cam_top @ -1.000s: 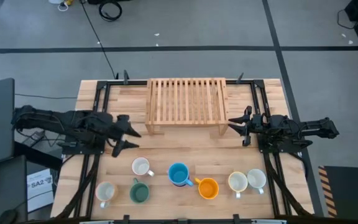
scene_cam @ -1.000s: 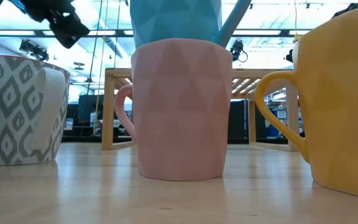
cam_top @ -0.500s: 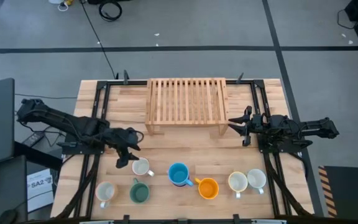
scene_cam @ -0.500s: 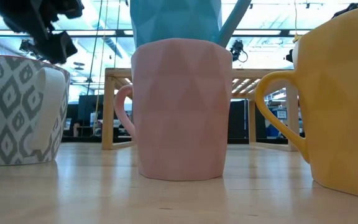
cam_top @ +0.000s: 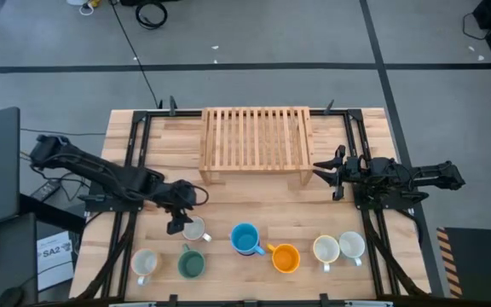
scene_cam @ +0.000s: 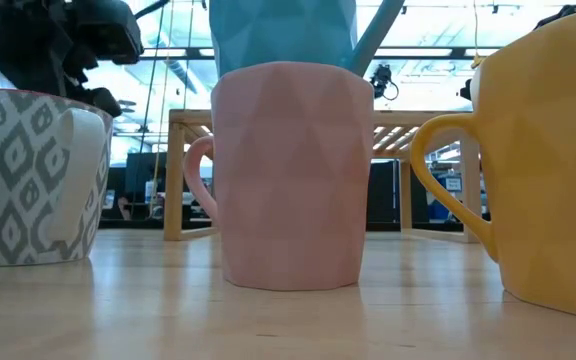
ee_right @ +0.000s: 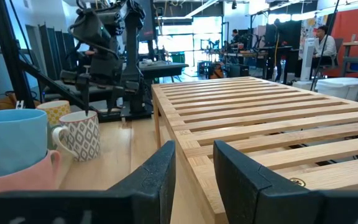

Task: Place coffee mugs
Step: Put the gray mug on the shelf

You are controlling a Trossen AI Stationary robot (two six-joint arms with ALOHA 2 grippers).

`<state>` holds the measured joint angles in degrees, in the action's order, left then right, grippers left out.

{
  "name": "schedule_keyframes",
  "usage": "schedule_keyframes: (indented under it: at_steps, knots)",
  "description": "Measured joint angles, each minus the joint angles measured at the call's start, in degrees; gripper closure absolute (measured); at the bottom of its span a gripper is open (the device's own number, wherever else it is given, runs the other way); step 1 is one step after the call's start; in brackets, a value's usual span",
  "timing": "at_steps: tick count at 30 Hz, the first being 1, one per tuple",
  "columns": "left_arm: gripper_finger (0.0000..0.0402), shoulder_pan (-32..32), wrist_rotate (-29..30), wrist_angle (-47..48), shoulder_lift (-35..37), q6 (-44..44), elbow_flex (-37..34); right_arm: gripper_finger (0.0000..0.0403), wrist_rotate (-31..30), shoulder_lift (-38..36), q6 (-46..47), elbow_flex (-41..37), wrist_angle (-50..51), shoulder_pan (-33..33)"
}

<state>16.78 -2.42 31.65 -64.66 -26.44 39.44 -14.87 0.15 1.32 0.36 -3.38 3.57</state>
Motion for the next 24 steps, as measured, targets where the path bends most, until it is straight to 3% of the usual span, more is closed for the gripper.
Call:
schedule_keyframes:
  at_steps: [7,24]
  knots:
    - [0.0179,0.0,-0.1,0.3,-3.6,-0.1,0.0,0.0289,0.0,0.0,0.0,0.0,0.0,0.0]
    - [0.0297,0.0,-0.9,1.3,-4.7,0.0,0.0,0.0289,0.0,0.0,0.0,0.0,-0.7,0.0]
